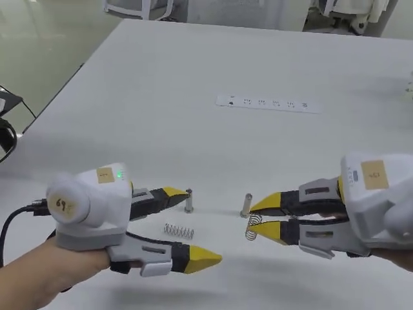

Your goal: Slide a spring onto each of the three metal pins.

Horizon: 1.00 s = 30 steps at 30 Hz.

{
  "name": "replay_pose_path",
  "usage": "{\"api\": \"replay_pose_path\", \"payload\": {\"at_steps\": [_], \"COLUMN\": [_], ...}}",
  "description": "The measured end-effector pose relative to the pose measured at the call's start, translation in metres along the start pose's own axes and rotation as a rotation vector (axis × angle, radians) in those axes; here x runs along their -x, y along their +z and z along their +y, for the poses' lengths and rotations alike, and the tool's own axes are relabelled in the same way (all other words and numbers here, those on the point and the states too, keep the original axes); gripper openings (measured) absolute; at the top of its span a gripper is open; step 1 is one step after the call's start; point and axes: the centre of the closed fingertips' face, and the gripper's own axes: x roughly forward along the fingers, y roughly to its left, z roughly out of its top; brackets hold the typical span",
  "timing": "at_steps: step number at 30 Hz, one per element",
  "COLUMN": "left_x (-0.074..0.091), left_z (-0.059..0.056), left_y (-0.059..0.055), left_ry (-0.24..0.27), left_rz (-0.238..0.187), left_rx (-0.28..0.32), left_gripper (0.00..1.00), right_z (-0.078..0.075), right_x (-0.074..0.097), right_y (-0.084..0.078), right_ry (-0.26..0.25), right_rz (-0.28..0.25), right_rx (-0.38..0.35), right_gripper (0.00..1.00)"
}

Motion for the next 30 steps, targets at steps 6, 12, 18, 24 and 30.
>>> {"api": "replay_pose_path", "payload": {"at_steps": [6, 12, 18, 24, 30], "left_x": [0.013, 0.022, 0.028, 0.033, 0.038], "left_z": [0.009, 0.012, 0.016, 0.021, 0.026], "left_y": [-0.003, -0.008, -0.015, -0.018, -0.021], "left_ry": [0.026, 0.045, 0.067, 0.09, 0.113], "left_rz": [0.005, 0.0, 0.016, 0.018, 0.014], "left_rx": [0.004, 0.0, 0.013, 0.032, 0.045], "left_gripper": [0.86, 0.92, 0.98, 0.98, 0.98], "right_z": [-0.004, -0.007, -0.008, -0.01, -0.01], "right_x": [-0.001, -0.001, -0.002, -0.003, -0.005], "right_y": [-0.004, -0.008, -0.011, -0.015, -0.018], "right_ry": [-0.022, -0.041, -0.05, -0.059, -0.06], "right_rz": [0.012, 0.018, 0.019, 0.024, 0.028], "right_rx": [0.0, -0.008, -0.017, -0.042, -0.048], "right_gripper": [0.08, 0.08, 0.08, 0.08, 0.08]}}
